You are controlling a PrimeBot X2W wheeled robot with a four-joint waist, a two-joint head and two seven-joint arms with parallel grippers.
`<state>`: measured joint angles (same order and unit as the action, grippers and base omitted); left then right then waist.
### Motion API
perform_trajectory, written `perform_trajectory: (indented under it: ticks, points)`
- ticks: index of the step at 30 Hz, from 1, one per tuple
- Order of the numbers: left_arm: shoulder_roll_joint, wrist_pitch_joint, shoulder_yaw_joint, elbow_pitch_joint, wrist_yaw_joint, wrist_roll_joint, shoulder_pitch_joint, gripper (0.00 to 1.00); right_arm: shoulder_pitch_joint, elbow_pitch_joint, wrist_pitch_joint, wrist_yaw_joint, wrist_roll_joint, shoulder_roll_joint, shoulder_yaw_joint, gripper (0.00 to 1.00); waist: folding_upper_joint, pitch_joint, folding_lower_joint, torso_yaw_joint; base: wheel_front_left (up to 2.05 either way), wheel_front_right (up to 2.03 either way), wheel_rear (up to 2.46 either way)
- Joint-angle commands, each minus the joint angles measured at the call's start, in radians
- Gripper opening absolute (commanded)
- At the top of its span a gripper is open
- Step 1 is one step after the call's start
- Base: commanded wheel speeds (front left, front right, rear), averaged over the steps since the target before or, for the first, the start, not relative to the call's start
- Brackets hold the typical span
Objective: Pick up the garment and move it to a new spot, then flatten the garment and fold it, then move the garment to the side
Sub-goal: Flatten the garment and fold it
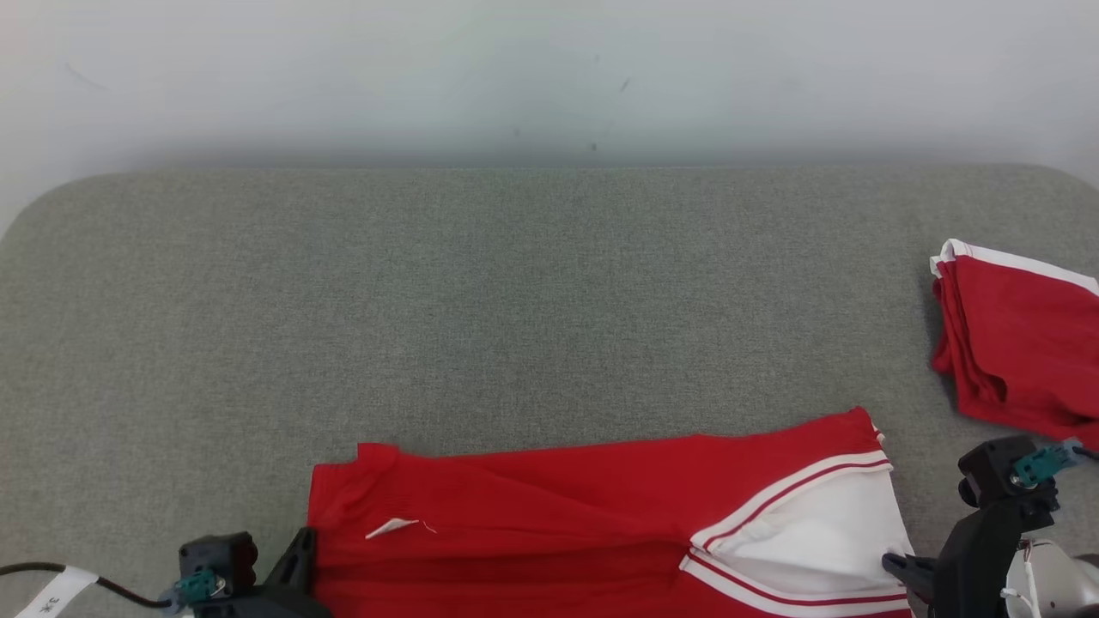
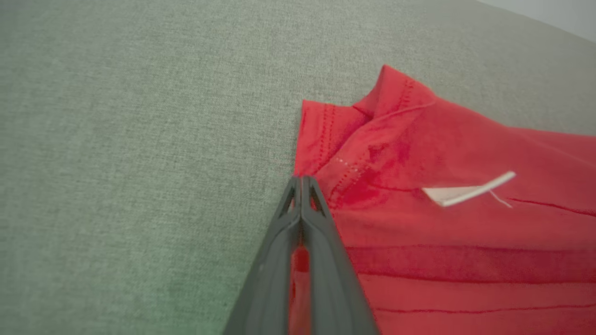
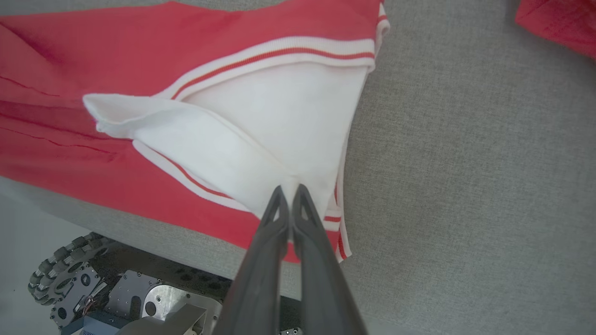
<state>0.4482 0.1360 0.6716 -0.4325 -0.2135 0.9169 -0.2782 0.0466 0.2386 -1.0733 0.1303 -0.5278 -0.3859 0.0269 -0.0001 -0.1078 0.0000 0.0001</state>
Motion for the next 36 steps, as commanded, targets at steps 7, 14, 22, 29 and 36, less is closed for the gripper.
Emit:
perform_trajectory:
  ticks: [7, 14, 22, 29, 36]
  points:
    - [0.003, 0.014, -0.019, 0.002, -0.035, 0.023, 0.060, 1.00, 0.023, -0.048, -0.005, 0.001, 0.037, 0.034, 0.017, 1.00, 0.0001, 0.011, 0.0000, 0.008, 0.00, 0.00, 0.00]
    - [0.024, 0.121, -0.081, 0.078, -0.051, -0.040, 0.110, 1.00, 0.047, -0.029, 0.081, 0.001, 0.042, 0.094, 0.099, 1.00, 0.0001, 0.046, 0.0000, 0.021, 0.00, 0.00, 0.00]
    - [-0.070, 0.129, -0.367, 0.402, 0.047, -0.340, 0.251, 1.00, 0.080, -0.043, 0.219, 0.001, 0.130, 0.263, 0.278, 1.00, 0.0001, 0.088, 0.0000, 0.049, 0.00, 0.00, 0.00]
    - [-0.133, 0.129, -0.501, 0.491, 0.183, -0.413, 0.378, 1.00, 0.055, -0.103, 0.267, 0.001, 0.205, 0.322, 0.341, 1.00, 0.0001, 0.096, 0.0000, 0.052, 0.00, 0.00, 0.00]
    - [-0.134, 0.129, -0.610, 0.507, 0.259, -0.423, 0.455, 1.00, 0.015, -0.179, 0.297, 0.001, 0.262, 0.335, 0.366, 1.00, 0.0001, 0.075, 0.0000, 0.072, 0.00, 0.00, 0.00]
